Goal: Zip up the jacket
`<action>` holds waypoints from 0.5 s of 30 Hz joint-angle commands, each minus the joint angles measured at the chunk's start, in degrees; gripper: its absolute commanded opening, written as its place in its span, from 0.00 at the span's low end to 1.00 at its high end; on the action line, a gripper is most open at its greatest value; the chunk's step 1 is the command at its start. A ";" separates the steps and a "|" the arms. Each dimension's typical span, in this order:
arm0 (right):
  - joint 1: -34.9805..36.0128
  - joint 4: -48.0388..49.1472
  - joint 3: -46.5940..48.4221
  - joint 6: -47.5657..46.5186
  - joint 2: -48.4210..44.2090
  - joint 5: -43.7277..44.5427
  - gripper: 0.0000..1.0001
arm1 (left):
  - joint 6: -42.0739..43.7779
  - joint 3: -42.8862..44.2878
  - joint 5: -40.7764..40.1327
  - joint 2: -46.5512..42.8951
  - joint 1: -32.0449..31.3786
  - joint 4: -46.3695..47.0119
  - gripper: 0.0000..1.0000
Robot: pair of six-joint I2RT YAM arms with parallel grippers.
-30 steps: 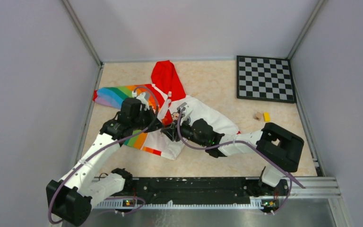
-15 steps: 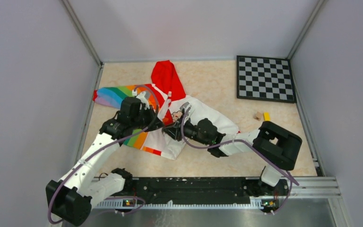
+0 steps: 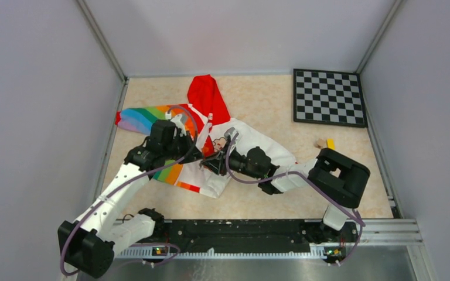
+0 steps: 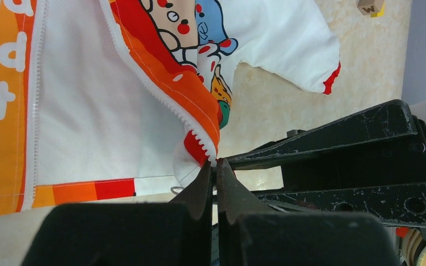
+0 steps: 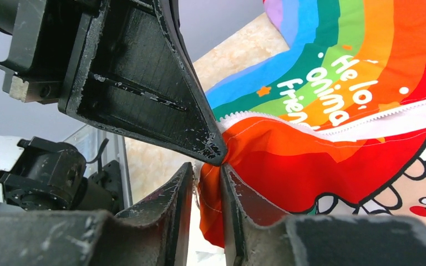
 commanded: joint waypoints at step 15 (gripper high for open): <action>-4.71 17.37 1.10 1.77 7.02 -18.11 0.00 | 2.33 5.40 -4.99 -1.36 0.13 -3.44 0.57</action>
